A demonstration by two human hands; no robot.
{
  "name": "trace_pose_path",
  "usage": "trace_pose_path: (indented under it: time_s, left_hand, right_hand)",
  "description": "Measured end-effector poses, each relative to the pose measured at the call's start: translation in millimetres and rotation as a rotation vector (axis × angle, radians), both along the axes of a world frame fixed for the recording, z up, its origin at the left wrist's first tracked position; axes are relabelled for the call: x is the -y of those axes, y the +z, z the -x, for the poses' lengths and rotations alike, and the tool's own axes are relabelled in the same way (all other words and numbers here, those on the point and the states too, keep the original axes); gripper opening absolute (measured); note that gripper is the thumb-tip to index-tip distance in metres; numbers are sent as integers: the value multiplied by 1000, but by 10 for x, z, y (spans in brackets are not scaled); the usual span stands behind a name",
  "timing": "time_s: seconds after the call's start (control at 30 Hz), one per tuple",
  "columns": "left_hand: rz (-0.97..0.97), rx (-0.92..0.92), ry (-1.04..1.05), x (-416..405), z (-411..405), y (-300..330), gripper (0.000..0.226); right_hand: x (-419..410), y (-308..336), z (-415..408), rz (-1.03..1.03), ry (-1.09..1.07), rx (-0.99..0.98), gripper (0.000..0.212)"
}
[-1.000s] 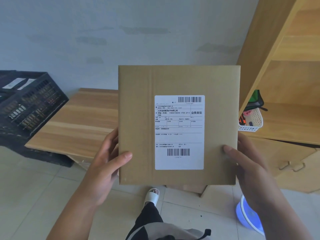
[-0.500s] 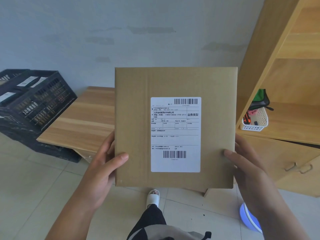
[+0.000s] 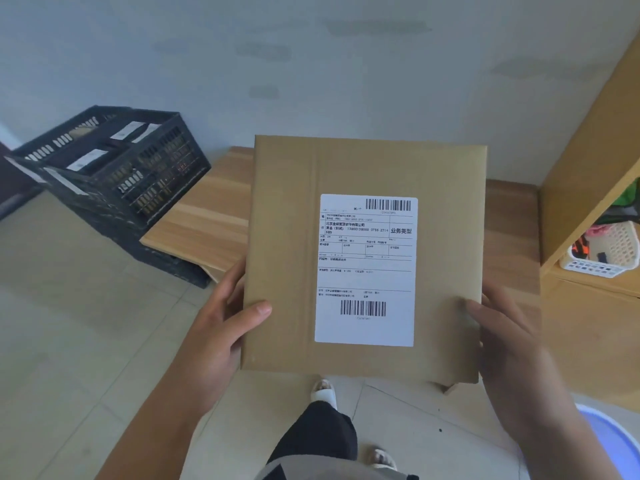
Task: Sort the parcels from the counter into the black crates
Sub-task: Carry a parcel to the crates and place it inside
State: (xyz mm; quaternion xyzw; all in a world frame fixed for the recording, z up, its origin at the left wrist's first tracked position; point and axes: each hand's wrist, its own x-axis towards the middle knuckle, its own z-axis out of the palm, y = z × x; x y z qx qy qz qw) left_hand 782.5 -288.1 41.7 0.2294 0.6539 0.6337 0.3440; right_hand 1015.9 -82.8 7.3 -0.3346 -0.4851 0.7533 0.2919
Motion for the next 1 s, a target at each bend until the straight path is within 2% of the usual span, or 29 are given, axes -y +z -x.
trace_pose_path:
  time_s: [0.37, 0.5, 0.77, 1.0]
  left_hand:
    - [6, 78, 358, 1189, 752, -47, 85]
    - [-39, 132, 514, 1854, 1155, -148, 81]
    - [-94, 159, 745, 3198, 2084, -189, 83]
    - [-107, 180, 784, 4009, 2941, -232, 96]
  right_hand:
    - [490, 235, 1548, -10, 350, 65, 45]
    - [1022, 338, 2426, -8, 483, 103, 42]
    - [2276, 512, 4063, -68, 698, 92, 52]
    - [2981, 277, 5117, -49, 751, 157, 62]
